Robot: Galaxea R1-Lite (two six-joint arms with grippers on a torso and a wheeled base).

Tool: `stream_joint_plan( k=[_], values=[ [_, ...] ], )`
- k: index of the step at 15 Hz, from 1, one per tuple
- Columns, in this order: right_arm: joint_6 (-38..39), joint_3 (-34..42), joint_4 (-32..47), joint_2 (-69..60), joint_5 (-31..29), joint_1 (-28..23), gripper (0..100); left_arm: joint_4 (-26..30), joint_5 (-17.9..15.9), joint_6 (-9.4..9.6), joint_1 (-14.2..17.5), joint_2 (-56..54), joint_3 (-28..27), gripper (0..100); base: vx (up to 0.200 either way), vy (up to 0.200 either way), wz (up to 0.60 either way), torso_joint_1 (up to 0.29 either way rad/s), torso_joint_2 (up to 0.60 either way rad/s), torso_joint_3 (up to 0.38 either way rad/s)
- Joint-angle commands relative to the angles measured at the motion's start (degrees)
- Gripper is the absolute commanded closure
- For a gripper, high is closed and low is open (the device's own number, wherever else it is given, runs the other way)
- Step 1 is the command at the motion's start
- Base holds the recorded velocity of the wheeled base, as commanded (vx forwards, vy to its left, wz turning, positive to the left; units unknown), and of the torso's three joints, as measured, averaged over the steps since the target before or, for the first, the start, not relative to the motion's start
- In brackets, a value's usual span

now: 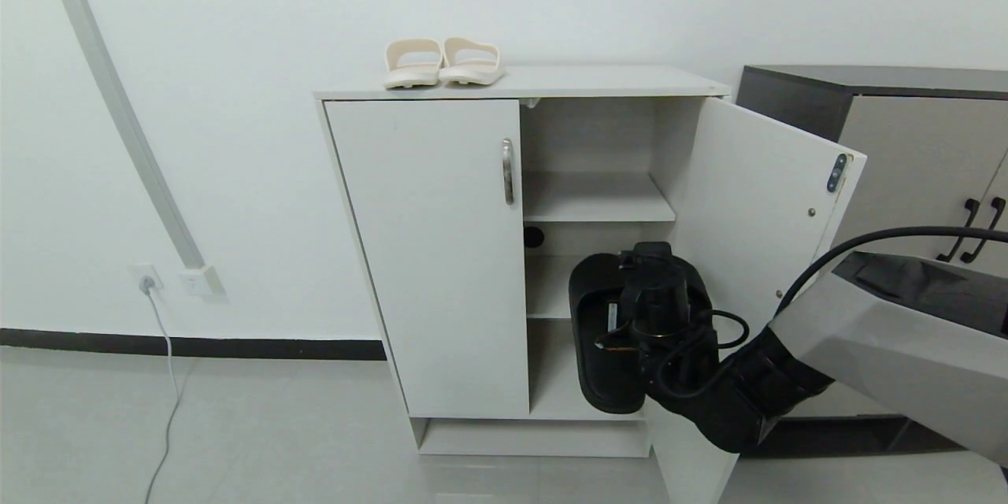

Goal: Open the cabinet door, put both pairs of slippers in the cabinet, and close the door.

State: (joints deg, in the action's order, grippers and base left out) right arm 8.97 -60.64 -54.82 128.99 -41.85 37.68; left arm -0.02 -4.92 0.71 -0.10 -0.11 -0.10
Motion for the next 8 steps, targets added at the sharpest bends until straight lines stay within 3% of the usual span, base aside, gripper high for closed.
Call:
stream_joint_plan(
  k=[1, 8],
  values=[
    [-0.10, -0.01, 0.07, 0.03, 0.01, -0.85, 100, 0.02, 0.00, 0.00, 0.01, 0.11, 0.01, 100, 0.000, 0.000, 0.00, 0.000, 0.00, 0.000],
    [-0.18, -0.18, 0.07, 1.09, 0.72, -2.09, 100, -0.06, 0.00, 0.00, 0.01, 0.11, 0.01, 100, 0.000, 0.000, 0.00, 0.000, 0.00, 0.000]
  ],
)
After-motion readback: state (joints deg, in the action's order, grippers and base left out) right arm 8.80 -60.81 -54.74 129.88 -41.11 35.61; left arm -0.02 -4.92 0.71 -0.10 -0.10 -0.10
